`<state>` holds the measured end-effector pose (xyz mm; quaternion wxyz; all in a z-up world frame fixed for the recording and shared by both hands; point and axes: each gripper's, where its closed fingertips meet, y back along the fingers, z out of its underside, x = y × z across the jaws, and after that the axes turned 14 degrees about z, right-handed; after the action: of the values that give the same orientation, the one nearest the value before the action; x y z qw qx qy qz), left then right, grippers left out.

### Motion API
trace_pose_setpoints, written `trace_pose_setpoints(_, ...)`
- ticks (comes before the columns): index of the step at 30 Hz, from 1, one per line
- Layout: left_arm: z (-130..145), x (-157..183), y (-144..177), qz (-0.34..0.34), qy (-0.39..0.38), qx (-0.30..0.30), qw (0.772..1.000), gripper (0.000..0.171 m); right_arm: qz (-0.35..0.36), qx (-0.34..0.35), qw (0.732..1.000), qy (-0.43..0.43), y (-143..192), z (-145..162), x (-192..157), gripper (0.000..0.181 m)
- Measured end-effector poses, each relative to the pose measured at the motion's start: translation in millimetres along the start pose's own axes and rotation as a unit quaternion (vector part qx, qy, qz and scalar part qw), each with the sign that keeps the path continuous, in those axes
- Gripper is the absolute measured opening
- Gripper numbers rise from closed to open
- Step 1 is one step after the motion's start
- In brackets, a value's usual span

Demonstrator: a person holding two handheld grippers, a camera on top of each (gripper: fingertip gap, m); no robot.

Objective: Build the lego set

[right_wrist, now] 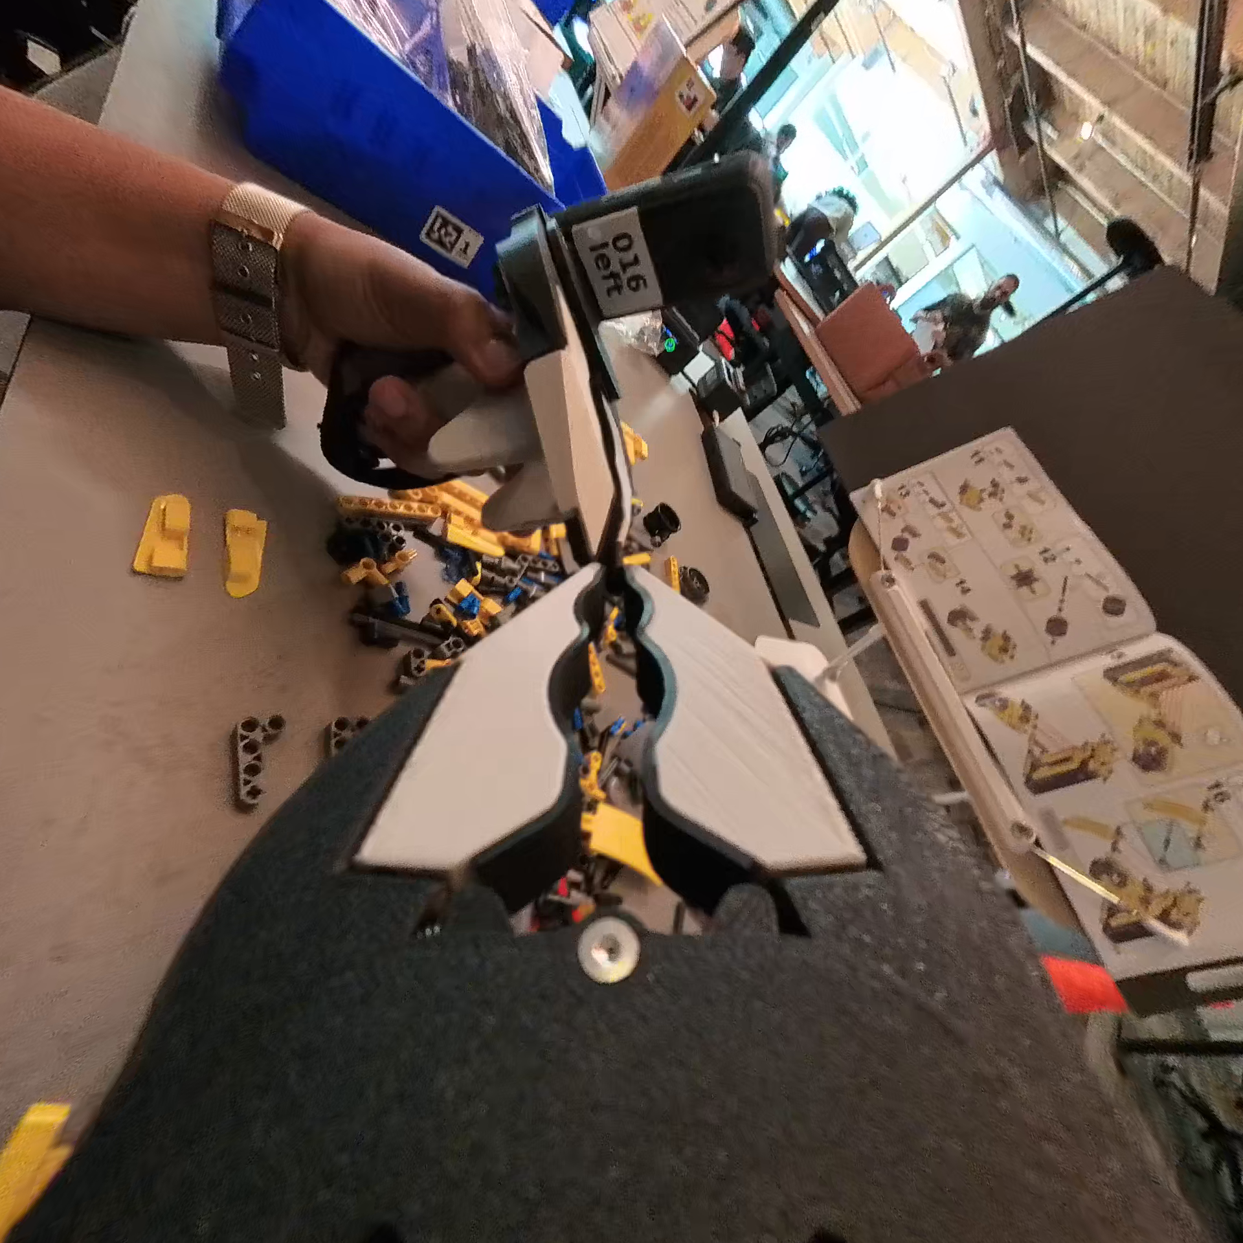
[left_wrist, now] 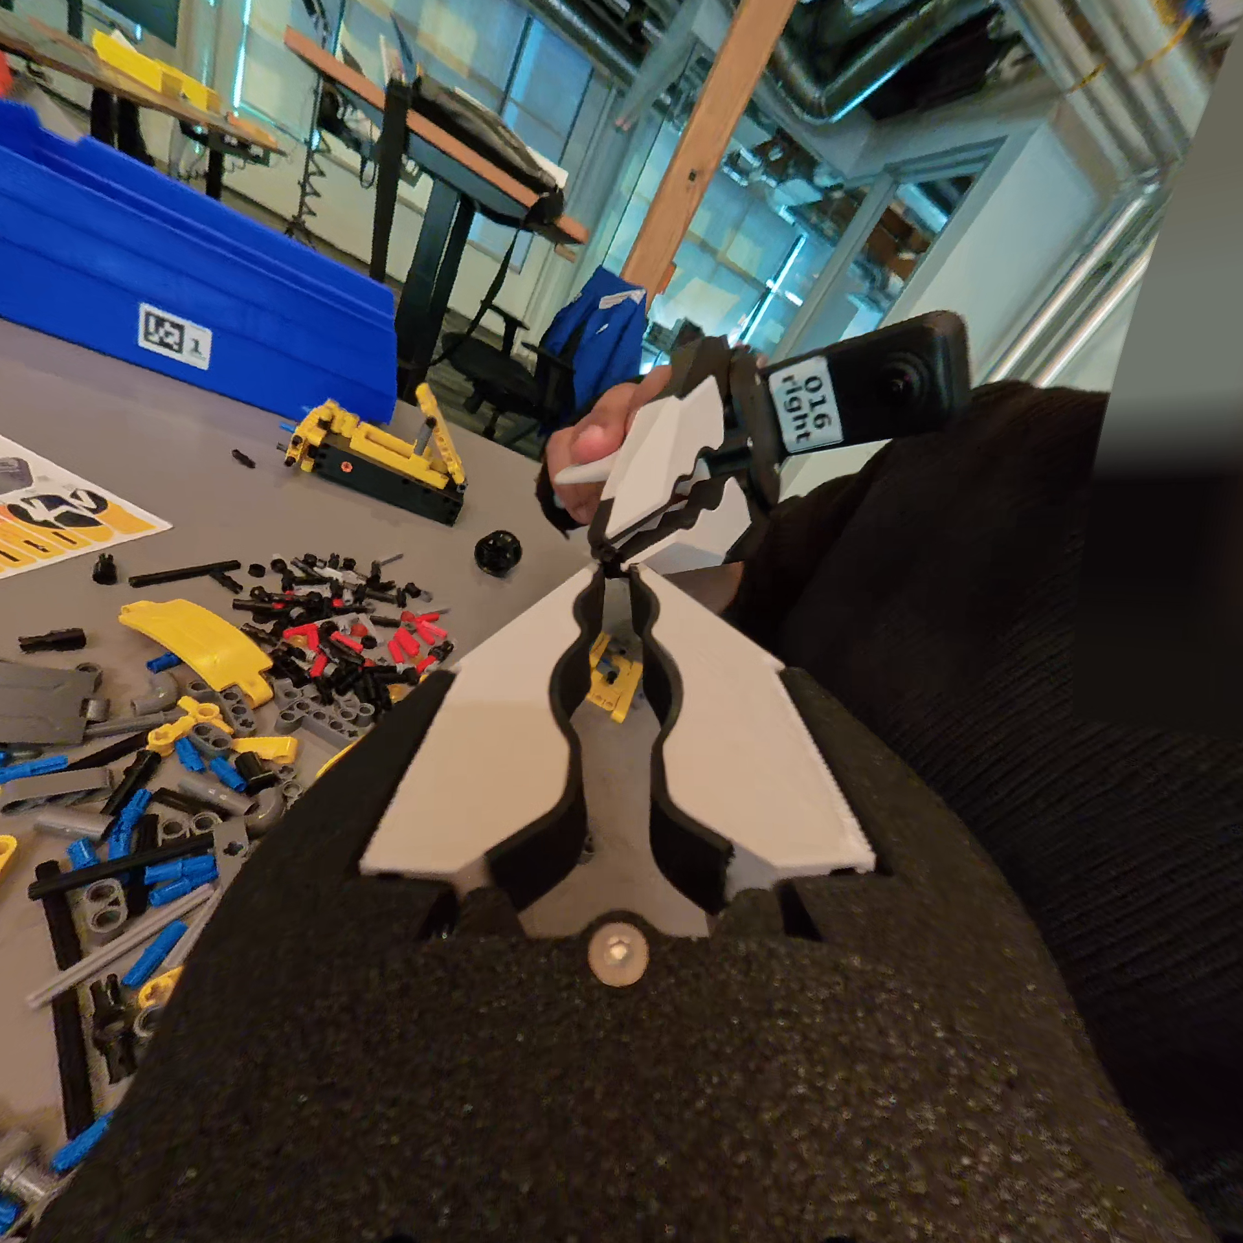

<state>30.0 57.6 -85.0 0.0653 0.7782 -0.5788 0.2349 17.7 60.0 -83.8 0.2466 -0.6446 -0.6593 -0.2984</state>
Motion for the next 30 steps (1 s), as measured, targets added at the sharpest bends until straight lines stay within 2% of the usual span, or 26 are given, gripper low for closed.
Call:
trace_pose_setpoints(4,-14.8,10.3,9.1,0.031,-0.001,0.046,0.998,0.004,-0.019,0.065,0.998,0.005,-8.1,-17.3,6.5,0.005)
trace_pose_setpoints(8,-22.0,13.1,18.0,0.042,0.005,0.072,0.997,0.003,-0.079,0.131,0.987,-0.049,-17.4,-25.3,8.6,0.005)
trace_pose_setpoints(13,-15.7,13.7,8.4,0.06,0.021,0.059,0.996,0.002,-0.148,0.172,0.964,-0.142,-8.6,-22.3,5.6,0.005)
trace_pose_setpoints(16,-10.7,16.7,0.1,0.078,0.031,0.044,0.995,0.002,-0.167,0.191,0.955,-0.155,1.1,-21.8,3.8,0.007)
trace_pose_setpoints(23,-9.8,22.6,0.3,0.106,0.049,0.049,0.992,0.003,-0.148,0.203,0.96,-0.124,3.6,-27.3,0.9,0.006)
trace_pose_setpoints(25,-11.1,19.4,3.1,0.098,0.052,0.055,0.992,0.003,-0.136,0.198,0.964,-0.11,1.7,-26.2,-0.8,0.0)
trace_pose_setpoints(30,-11.3,17.4,6.2,0.088,0.048,0.055,0.993,0.002,-0.105,0.193,0.972,-0.084,-2.2,-24.8,-1.1,0.0)
